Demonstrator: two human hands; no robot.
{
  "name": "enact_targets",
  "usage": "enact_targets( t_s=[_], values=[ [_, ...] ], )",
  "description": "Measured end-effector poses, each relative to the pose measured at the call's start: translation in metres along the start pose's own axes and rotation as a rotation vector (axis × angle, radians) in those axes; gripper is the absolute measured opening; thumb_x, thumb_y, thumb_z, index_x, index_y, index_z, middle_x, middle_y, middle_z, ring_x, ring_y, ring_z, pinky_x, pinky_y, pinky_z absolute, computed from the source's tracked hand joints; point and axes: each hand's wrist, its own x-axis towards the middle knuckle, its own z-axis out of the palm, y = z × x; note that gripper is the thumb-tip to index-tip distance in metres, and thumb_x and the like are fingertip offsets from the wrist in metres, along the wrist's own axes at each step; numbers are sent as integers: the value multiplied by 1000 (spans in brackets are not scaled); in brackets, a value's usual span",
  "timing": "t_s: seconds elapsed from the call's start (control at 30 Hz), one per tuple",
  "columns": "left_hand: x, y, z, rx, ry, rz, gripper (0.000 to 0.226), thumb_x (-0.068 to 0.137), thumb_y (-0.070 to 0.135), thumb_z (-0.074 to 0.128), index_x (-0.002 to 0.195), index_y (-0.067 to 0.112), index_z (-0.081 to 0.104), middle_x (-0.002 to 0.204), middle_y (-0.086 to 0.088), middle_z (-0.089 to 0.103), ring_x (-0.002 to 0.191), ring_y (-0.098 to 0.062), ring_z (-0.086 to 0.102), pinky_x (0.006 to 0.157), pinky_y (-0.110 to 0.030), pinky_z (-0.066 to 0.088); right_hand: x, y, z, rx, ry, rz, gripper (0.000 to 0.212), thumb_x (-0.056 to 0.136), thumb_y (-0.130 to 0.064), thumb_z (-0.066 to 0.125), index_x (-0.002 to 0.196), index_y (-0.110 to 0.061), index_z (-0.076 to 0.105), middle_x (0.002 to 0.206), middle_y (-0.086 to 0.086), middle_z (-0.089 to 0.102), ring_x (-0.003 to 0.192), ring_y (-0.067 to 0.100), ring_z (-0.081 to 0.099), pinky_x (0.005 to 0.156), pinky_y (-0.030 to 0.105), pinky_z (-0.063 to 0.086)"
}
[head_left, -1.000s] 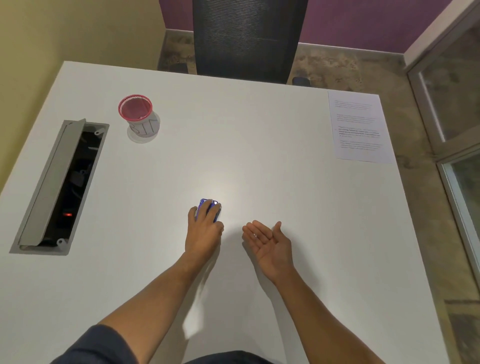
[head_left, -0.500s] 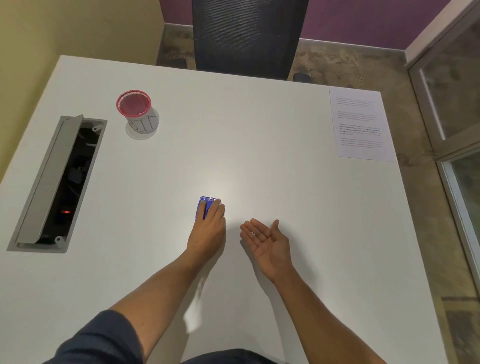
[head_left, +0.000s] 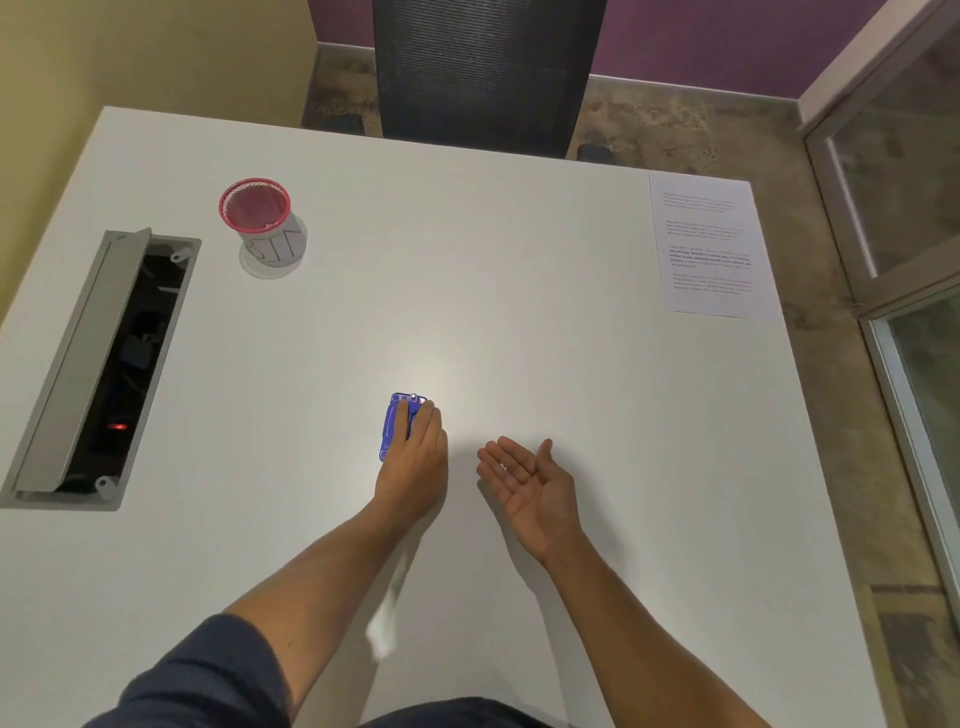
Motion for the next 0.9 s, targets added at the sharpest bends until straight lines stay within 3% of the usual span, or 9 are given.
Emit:
enact_targets(
  t_s=[0.17, 0.3, 0.4, 0.5, 0.6, 0.77, 0.9],
  values=[
    [-5, 1, 4, -103, 50, -26, 33, 74, 3, 41, 100, 0, 62, 127, -22, 53, 134, -41, 36, 117, -56, 10, 1, -2, -1, -3, -2, -13, 56, 99, -45, 44, 119, 4, 61, 118, 22, 69, 112, 34, 66, 93, 42, 52],
    [-11, 14, -2, -322, 230, -74, 30, 60, -5, 51, 88, -4, 63, 108, -22, 62, 115, -45, 53, 111, -59, 28, -1, 3, -5, -5, 19, -14, 55, 99, -44, 45, 118, 4, 61, 118, 22, 69, 114, 35, 64, 90, 41, 53],
    [-16, 31, -16, -570, 366, -48, 29, 60, -5, 54, 87, -6, 64, 104, -23, 63, 108, -45, 55, 102, -57, 39, -4, 7, -4, -9, 31, -14, 56, 98, -43, 47, 120, 7, 59, 120, 24, 67, 114, 35, 64, 88, 40, 55],
    [-24, 47, -31, -682, 384, 15, 16, 63, 1, 55, 77, 0, 62, 102, -20, 64, 106, -40, 54, 99, -49, 41, -7, 10, -1, -47, 7, -29, 60, 100, -44, 41, 127, 7, 56, 122, 23, 66, 118, 31, 61, 103, 39, 46],
    [-31, 57, -39, -702, 379, 15, 13, 69, 9, 63, 79, 0, 61, 97, -18, 64, 103, -38, 56, 99, -52, 42, -9, 11, 0, -103, -44, -26, 64, 103, -47, 29, 128, 4, 58, 126, 21, 65, 126, 31, 56, 114, 42, 34],
    [-39, 64, -48, -736, 355, -14, 7, 77, 10, 67, 80, 4, 63, 90, -12, 64, 101, -33, 58, 100, -54, 40, -15, 12, -1, -160, -115, 7, 68, 103, -50, 18, 125, -3, 62, 120, 19, 69, 116, 27, 64, 101, 38, 45],
    [-44, 57, -51, -768, 412, -2, 13, 81, 9, 58, 81, -1, 65, 82, -14, 65, 87, -35, 63, 83, -48, 51, -17, 12, 0, -123, -136, -4, 66, 103, -49, 19, 128, 1, 55, 124, 17, 68, 117, 25, 64, 95, 34, 50]
  ],
)
